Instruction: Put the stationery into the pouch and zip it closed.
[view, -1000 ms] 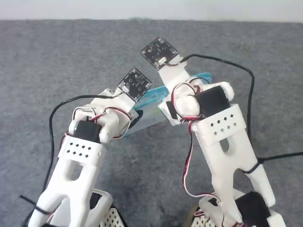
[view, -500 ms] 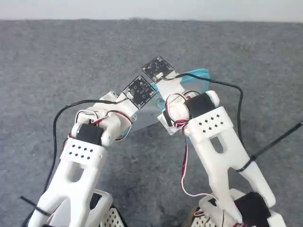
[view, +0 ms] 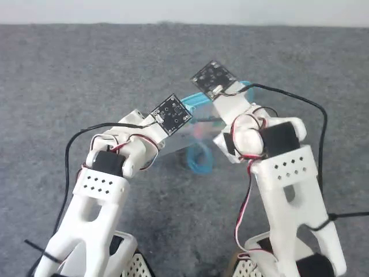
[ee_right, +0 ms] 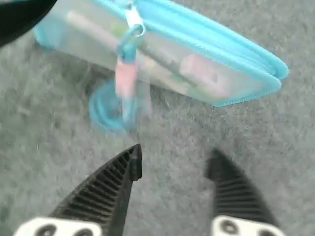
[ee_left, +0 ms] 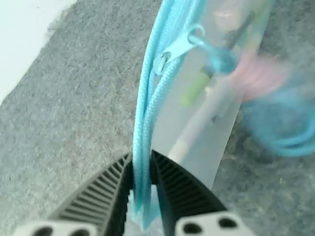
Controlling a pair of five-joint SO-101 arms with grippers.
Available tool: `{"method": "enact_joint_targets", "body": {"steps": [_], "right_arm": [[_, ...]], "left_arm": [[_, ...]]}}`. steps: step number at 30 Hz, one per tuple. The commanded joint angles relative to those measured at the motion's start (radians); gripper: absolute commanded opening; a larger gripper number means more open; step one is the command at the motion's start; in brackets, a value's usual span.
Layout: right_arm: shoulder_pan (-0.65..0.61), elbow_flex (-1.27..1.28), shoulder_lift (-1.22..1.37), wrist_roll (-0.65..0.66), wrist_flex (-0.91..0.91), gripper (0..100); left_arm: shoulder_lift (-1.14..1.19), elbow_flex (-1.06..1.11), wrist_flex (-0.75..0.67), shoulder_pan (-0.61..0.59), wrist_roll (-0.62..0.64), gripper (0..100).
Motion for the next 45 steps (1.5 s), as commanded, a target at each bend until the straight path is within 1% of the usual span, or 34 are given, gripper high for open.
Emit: {"method": "enact_joint_targets", "body": {"steps": [1,4,8,11,13,16,19,22,25,27,29,33,34,35,37,40,42,45], "right_arm": [[0.01,-0.138,0.054,0.1,0.081,31.2],[0.012,-0.236,0.108,0.247,0.073,31.4],[0.013,-0.394,0.24,0.497,0.074,31.4],[0.01,-0.508,0.389,0.612,0.071,31.9],[0.012,-0.586,0.492,0.652,0.071,35.3],[0.025,-0.703,0.625,0.674,0.077,41.4],[0.036,-0.807,0.74,0.733,0.081,41.5],[0.041,-0.865,0.826,0.763,0.084,41.4],[0.041,-0.879,0.881,0.763,0.084,37.6],[0.038,-0.879,0.906,0.756,0.084,32.2],[0.035,-0.878,0.921,0.718,0.084,23.6],[0.03,-0.884,0.92,0.626,0.067,0.9],[0.03,-0.884,0.918,0.594,0.065,0.2],[0.03,-0.884,0.917,0.555,0.062,2.2],[0.03,-0.884,0.903,0.483,0.064,0.2],[0.033,-0.884,0.872,0.405,0.091,0.6],[0.031,-0.882,0.843,0.338,0.136,0.6],[0.024,-0.878,0.8,0.195,0.179,0.6]], "left_arm": [[0.002,0.007,-0.017,-0.031,-0.008,1],[0.002,0.007,-0.015,-0.032,-0.009,1],[0.003,0.007,-0.014,-0.032,-0.009,1],[0.003,0.007,-0.014,-0.032,-0.009,1],[0.003,0.007,-0.014,-0.031,-0.009,1],[0.003,0.018,-0.014,-0.031,-0.009,1],[0.003,0.033,-0.018,-0.031,-0.011,1],[0.003,0.039,-0.02,-0.028,-0.012,1],[0.0,0.038,-0.02,-0.026,-0.012,1],[0.0,0.038,-0.02,-0.026,-0.012,1],[0.0,0.038,-0.02,-0.026,-0.012,1],[0.0,0.042,-0.017,-0.026,-0.012,1],[0.0,0.042,-0.017,-0.026,-0.012,1],[0.002,0.044,-0.017,-0.026,-0.012,1],[0.002,0.044,-0.017,-0.026,-0.012,2],[-0.003,0.044,-0.015,-0.034,-0.008,2],[-0.006,0.044,-0.012,-0.044,-0.003,6],[-0.008,0.033,-0.014,-0.086,0.06,17]]}}
